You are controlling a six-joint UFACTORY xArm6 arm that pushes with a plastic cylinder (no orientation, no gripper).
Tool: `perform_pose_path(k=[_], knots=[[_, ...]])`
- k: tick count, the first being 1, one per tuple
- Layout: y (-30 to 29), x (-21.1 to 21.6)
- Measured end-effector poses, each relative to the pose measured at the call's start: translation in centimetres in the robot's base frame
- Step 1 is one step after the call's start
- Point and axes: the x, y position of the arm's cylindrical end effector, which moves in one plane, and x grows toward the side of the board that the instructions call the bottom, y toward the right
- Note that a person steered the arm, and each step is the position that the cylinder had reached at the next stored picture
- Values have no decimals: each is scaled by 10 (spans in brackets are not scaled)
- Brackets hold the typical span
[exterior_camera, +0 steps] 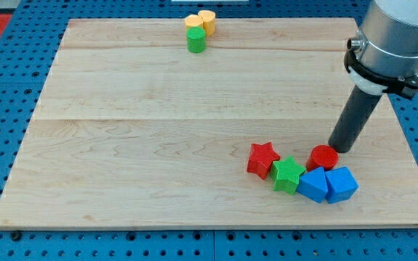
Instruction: Separate the blue cube from group of blocks
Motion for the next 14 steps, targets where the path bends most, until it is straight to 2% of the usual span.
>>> perform_pose_path(k=[5,6,7,8,10,11,12,13,14], knots=[[26,-5],[56,3],[79,38],[69,72],[-12,73],[-25,73],[-15,79],[-11,106],[-59,97]])
